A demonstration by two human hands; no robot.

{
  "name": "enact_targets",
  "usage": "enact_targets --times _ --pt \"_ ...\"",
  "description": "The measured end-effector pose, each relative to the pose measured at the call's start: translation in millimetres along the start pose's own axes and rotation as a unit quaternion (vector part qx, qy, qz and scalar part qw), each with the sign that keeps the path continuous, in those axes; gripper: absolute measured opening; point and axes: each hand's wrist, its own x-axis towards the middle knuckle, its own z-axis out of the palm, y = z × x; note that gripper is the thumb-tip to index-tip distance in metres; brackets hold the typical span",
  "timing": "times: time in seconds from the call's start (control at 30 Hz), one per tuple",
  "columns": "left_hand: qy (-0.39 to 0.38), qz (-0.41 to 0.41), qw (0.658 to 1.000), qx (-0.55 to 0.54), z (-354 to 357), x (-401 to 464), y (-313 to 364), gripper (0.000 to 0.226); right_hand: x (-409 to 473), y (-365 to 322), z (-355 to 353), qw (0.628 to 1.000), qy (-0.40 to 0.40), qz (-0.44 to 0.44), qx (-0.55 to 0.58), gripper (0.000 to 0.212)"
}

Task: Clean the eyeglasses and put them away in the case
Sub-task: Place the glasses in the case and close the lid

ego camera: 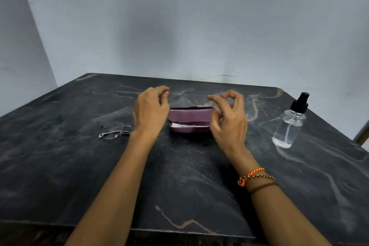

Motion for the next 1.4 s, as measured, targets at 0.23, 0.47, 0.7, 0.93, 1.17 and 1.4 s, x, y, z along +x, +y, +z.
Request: enact_targets --times 0.23,0.47,0.7,0.93,1.17,1.4 --pt "-0.040 -0.045 0.992 0.112 -52 1 -61 0.018 -13 -23 6 0.979 -0.145 -0.142 0.009 0.013" --pt "-0.045 -0.150 0.976 0.152 -74 -2 -102 0.024 -30 -58 30 0.958 -0.283 -0.040 -0.030 0.026" --pt "-0.088 -0.194 0.969 0.126 -75 0 -112 0.034 -37 -77 52 0.951 -0.301 0.049 -0.049 0.027" --pt "-0.096 -0.192 0.964 0.155 -74 0 -114 0.029 -35 -77 63 0.941 -0.330 0.048 -0.063 0.020" --pt "-0.049 -0.215 0.974 0.045 -76 1 -114 0.024 -31 -75 58 0.951 -0.309 0.027 -0.015 0.022" --pt "-0.093 -0.306 0.892 -0.320 -63 6 -76 0.015 4 -45 22 0.982 -0.167 0.042 0.072 0.013"
